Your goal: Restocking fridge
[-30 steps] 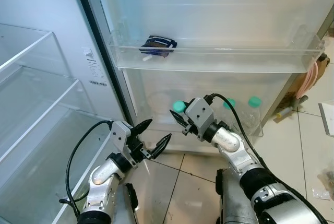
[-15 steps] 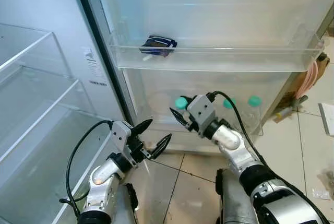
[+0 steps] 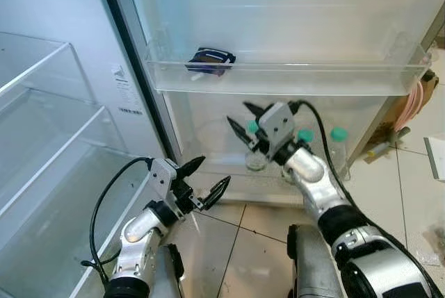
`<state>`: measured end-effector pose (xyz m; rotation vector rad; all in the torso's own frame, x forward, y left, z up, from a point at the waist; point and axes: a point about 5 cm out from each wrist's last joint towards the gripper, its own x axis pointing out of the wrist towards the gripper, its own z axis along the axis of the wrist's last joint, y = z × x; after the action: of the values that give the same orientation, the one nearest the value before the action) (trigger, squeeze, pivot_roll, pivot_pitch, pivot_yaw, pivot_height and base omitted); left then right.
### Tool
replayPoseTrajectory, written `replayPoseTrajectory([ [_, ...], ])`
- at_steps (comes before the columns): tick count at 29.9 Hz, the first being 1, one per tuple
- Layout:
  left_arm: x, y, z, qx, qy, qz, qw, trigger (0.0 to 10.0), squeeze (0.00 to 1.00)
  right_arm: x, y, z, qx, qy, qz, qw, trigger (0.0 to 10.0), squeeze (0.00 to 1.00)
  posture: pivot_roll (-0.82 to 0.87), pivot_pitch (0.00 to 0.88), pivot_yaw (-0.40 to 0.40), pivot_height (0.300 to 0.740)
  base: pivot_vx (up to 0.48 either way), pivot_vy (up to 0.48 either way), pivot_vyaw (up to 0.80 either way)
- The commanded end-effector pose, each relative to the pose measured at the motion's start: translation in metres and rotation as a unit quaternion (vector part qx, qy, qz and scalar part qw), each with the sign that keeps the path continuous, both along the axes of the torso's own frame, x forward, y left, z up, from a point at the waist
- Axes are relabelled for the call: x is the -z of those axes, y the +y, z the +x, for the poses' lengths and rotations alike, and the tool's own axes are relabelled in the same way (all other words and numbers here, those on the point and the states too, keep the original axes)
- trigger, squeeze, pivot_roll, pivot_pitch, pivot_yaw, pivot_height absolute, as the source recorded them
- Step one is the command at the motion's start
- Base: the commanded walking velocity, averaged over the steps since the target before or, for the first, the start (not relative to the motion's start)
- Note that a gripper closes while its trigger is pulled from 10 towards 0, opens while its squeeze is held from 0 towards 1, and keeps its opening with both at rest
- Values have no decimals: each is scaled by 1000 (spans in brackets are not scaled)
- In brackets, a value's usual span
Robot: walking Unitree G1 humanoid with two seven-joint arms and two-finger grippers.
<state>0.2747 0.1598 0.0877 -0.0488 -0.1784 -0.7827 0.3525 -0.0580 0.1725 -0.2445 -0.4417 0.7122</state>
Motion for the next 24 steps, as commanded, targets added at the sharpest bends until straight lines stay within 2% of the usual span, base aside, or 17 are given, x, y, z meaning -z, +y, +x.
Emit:
replayPoseTrajectory([
  [1,3,4,-1,-1,6,8,1000,10000,0,1,2,-1,-9,0,1,1000,10000,20,-57,72,4,421,0,0,0],
  [6,3,4,-1,-1,6,8,1000,10000,0,4,8,-6,-52,15,-3,999,10000,0,-56,71,2,421,0,0,0],
  [8,3,3,-1,-1,6,7,1000,10000,0,4,10,-10,-87,29,0,996,10000,0,-58,72,1,421,0,0,0],
  [15,2,3,-1,1,6,7,1000,10000,0,0,10,-14,-129,40,7,991,10000,0,-60,67,-1,421,0,0,0],
  [16,2,2,-1,2,6,6,1000,10000,0,-4,10,-19,-170,53,19,984,10000,0,-60,64,-1,421,0,0,0],
  [17,2,2,0,3,5,5,1000,10000,0,-6,9,-22,-187,58,25,980,10000,0,-60,64,-1,421,0,0,0],
  [24,2,2,0,6,7,3,1000,10000,0,-5,6,-31,-239,79,27,968,10000,0,-63,58,-2,421,0,0,0],
])
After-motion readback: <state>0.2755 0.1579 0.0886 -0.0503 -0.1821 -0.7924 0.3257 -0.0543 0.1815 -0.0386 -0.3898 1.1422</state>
